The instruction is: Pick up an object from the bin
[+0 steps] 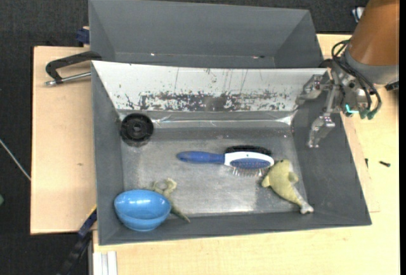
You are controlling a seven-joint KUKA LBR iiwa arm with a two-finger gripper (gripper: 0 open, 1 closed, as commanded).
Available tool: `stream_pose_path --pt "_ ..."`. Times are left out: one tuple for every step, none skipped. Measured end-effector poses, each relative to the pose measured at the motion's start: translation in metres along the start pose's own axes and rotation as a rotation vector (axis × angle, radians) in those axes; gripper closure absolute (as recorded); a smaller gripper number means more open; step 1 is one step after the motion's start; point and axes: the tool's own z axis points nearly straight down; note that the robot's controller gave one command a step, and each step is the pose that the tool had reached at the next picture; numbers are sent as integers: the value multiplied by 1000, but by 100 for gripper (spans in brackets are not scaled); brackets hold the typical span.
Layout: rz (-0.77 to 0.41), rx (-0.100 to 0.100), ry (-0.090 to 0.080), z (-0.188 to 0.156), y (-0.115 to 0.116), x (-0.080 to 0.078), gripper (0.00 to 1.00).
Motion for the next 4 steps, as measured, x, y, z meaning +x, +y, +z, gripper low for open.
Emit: stream_pose_path --pt "77 -2 -1 132 42 -11 0" --pt "-49 3 -17 132 90 38 0" --pt "-264 5 -18 132 148 64 0" --pt "-596 4 -14 57 152 99 0"
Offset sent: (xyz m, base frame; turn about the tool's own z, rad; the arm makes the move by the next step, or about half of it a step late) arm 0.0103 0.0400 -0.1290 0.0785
